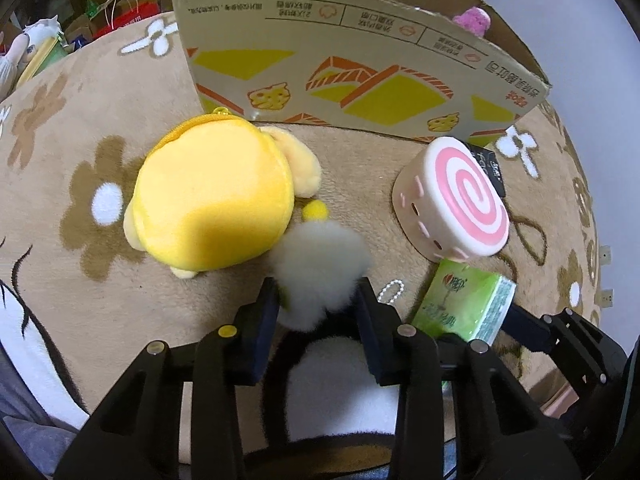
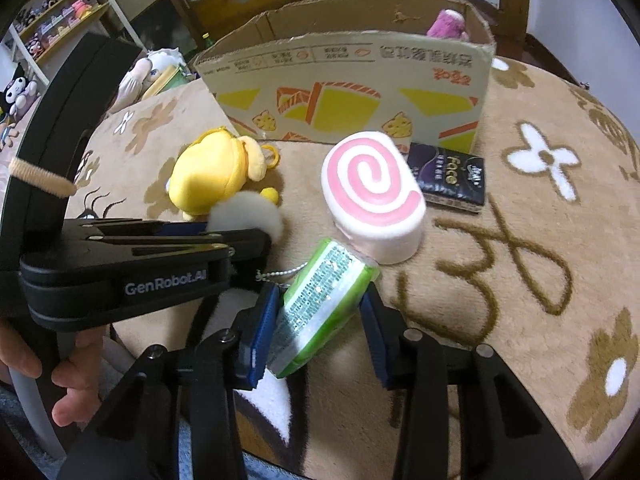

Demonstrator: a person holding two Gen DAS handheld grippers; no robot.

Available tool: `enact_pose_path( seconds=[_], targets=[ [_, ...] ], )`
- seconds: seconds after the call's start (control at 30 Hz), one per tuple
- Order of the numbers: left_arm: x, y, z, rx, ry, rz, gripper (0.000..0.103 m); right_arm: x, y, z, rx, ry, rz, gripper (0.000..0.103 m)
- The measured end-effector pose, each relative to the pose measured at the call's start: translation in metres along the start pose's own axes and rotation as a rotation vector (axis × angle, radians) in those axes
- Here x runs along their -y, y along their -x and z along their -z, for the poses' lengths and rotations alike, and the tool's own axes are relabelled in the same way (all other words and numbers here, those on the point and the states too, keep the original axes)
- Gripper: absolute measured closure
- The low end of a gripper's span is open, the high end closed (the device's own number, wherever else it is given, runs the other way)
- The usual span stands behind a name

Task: Organize soft objects
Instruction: 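Grasp the white pom-pom plush with the left tool while the right tool grasps the green tissue pack, then carry the pom-pom plush and green tissue pack over the box with both tools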

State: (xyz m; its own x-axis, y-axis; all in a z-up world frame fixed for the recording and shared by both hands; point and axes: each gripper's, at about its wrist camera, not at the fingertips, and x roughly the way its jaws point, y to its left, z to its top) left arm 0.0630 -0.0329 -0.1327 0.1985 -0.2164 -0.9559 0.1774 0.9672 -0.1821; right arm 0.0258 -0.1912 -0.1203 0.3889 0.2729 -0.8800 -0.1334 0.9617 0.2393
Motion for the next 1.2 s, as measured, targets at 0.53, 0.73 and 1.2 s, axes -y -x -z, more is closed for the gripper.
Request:
enact_pose_path(
  seconds=[0.53, 0.73, 1.2],
  targets=[
    [0.011, -0.007, 0.005, -0.022, -0.024, -0.03, 0.066, 0.017, 0.03, 0.007, 0.053, -0.051, 0.038, 0.06],
    [0.022, -0.015, 0.0, -0.021, -0.065, -0.064, 0.06, 0.018, 0.023, 0.009, 0.03, -0.05, 0.051, 0.06],
    [0.046, -0.048, -0.011, -0.018, -0.141, -0.128, 0.055, 0.023, 0.016, 0.006, 0.013, -0.064, 0.047, 0.06]
  ],
)
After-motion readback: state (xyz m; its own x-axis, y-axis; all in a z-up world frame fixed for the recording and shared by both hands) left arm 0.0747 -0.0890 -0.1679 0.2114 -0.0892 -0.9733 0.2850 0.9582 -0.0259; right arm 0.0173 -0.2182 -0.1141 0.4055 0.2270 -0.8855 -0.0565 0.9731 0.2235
